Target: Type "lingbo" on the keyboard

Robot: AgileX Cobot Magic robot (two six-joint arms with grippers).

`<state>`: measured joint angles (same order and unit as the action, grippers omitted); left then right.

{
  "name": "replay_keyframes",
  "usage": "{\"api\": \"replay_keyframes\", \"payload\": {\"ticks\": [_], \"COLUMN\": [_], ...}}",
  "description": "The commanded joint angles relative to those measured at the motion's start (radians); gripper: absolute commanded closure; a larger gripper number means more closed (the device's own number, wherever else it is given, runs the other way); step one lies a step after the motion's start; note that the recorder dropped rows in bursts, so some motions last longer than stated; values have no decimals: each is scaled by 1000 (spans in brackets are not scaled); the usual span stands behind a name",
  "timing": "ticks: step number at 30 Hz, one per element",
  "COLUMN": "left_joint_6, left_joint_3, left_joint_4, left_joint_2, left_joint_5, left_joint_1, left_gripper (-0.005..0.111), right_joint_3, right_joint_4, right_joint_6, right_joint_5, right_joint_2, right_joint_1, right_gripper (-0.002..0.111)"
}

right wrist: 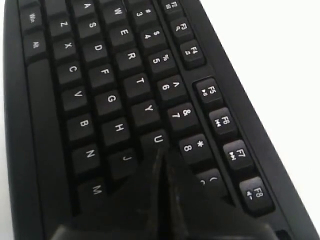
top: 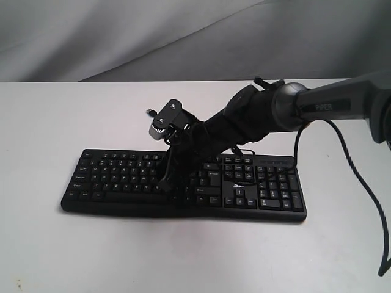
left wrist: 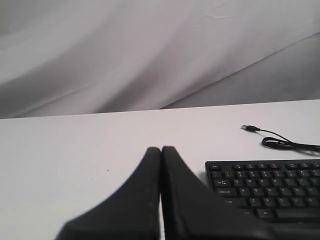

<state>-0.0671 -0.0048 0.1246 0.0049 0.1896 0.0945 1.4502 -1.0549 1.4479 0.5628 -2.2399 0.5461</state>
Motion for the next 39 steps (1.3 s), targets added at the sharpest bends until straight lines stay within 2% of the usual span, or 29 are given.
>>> {"api": "replay_keyframes", "payload": {"ticks": [1, 18, 39], "left_joint_6": [-2, -2, -2], "left_joint_3": [5, 5, 5], "left_joint_4": [0, 0, 0], "left_joint_2": [-5, -5, -5], "left_joint_5": [-6, -6, -6], "left_joint_1": [-5, -5, -5], "left_gripper": [106, 106, 106], "right_joint_3": [6, 6, 6], "right_joint_4": [3, -4, 28], "right_joint_6": [4, 10, 10], "right_joint_5": [12, 59, 49], "right_joint_2": [8, 30, 14], "right_joint_1": [2, 71, 73], "right_gripper": [108, 108, 108]}}
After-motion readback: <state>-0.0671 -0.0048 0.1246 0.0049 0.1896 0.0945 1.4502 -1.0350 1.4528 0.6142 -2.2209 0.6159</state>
